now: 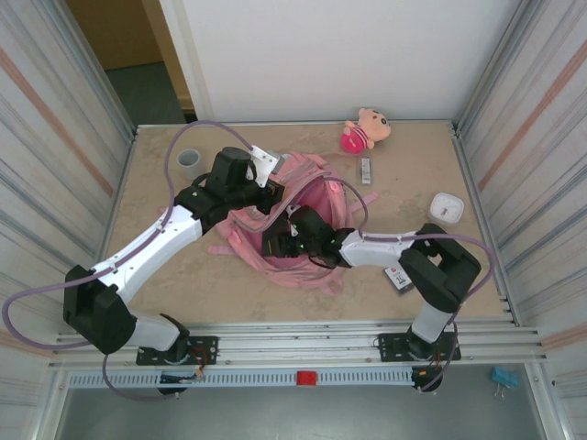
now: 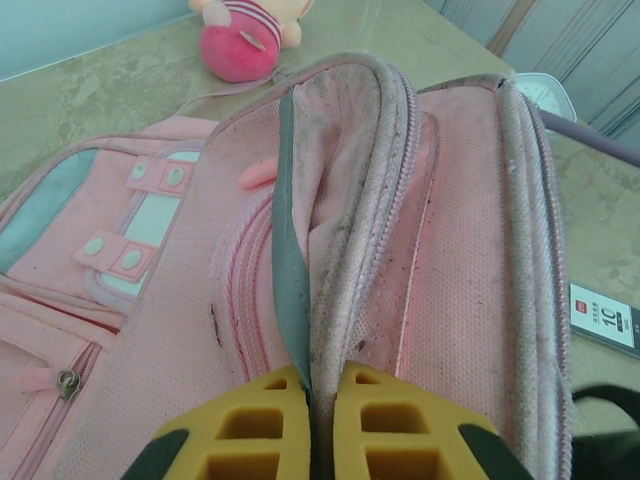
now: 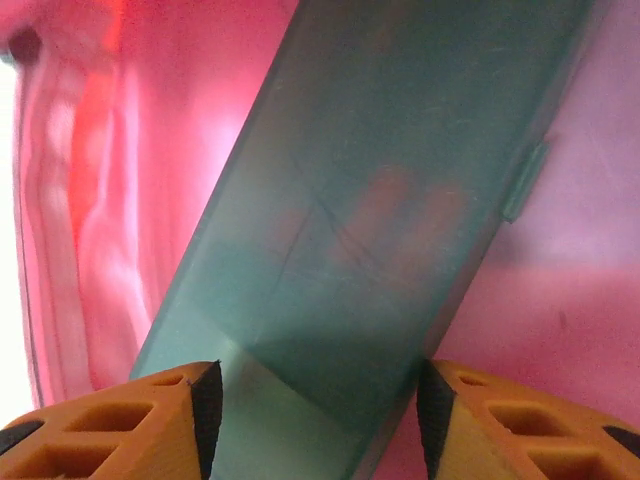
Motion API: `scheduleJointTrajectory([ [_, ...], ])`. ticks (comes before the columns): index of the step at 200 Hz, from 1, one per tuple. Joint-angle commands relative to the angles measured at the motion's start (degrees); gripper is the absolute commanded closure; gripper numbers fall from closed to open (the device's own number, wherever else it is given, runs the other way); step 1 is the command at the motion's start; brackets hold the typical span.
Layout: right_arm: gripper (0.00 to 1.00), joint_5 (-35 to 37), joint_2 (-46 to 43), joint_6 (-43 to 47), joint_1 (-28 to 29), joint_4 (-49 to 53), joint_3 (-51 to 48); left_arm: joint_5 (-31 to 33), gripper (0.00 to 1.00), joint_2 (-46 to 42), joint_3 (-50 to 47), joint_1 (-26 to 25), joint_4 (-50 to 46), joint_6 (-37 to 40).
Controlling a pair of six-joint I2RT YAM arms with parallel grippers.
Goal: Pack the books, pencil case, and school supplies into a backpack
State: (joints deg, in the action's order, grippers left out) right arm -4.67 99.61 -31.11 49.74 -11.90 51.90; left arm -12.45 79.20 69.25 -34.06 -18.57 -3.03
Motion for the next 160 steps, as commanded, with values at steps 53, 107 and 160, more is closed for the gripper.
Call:
scheduleJointTrajectory([
  [53,0.33,-6.6,-4.9,-7.2,-4.8,-16.0,-6.3,1.8,1.00,-2.8,-1.0,1.9,9.2,-0.3],
  [107,0.46,-2.5,-3.6,-20.1,-3.4,-21.4,-9.2,0.5,1.00,-3.4,-1.1,2.2,11.0,-1.9],
  [160,0.51,-1.4,7.6,-21.4,-5.3,-29.4,-4.0,-0.3,1.00,-4.0,-0.8,2.2,10.4,-1.3],
])
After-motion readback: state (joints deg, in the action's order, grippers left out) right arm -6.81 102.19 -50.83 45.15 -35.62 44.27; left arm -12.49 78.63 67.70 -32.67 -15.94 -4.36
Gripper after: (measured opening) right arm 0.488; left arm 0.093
